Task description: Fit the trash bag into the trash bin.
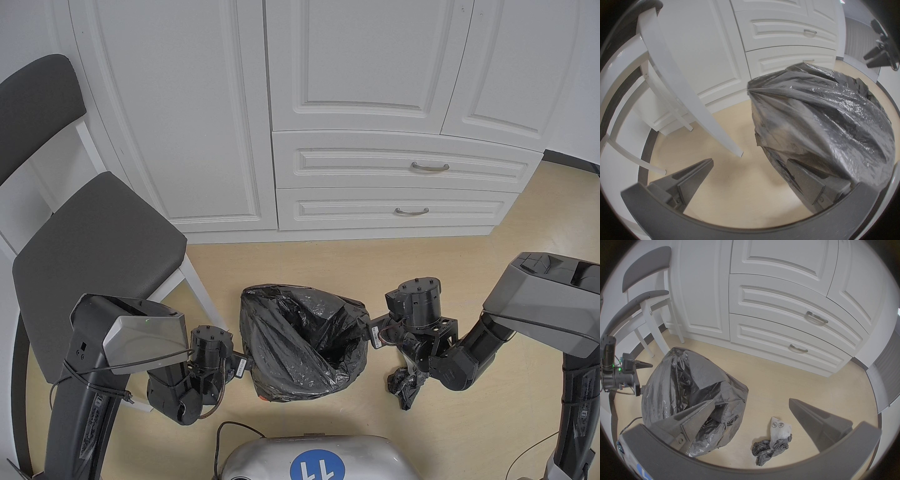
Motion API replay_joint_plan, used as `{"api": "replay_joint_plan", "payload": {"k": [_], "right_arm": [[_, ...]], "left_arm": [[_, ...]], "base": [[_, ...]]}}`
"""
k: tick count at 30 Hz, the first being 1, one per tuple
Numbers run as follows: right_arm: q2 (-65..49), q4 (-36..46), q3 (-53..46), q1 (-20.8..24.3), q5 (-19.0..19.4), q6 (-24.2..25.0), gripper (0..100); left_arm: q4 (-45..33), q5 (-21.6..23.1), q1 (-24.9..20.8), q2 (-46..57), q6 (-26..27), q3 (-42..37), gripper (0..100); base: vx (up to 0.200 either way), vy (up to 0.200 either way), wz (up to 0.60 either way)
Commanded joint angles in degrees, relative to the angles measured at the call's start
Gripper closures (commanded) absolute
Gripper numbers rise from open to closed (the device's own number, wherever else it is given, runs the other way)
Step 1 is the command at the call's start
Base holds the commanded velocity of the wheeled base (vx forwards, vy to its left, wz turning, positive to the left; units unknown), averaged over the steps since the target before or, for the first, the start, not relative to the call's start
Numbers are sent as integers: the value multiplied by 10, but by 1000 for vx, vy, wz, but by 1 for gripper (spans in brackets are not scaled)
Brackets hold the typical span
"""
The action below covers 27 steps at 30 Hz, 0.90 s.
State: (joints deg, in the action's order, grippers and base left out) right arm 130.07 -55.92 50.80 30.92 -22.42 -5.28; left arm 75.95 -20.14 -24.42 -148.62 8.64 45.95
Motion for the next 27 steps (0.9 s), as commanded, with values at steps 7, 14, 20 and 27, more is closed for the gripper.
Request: {"api": "replay_joint_plan", "payload": {"k": [7, 14, 20, 27], "right_arm": [[9, -15, 5, 0, 0, 0, 0], [20, -20, 16, 1, 0, 8, 0], [45, -39, 49, 15, 0, 53, 0], [-3, 172, 179, 78, -1, 69, 0]], "left_arm": [[-26, -32, 7, -17, -45, 85, 0], [-50, -59, 10, -12, -62, 92, 0], [-47, -51, 17, 25, -19, 2, 0], [-31, 45, 58, 120, 41, -107, 0]], "base": [[0, 0, 0], [0, 0, 0], [0, 0, 0], [0, 0, 0]]}}
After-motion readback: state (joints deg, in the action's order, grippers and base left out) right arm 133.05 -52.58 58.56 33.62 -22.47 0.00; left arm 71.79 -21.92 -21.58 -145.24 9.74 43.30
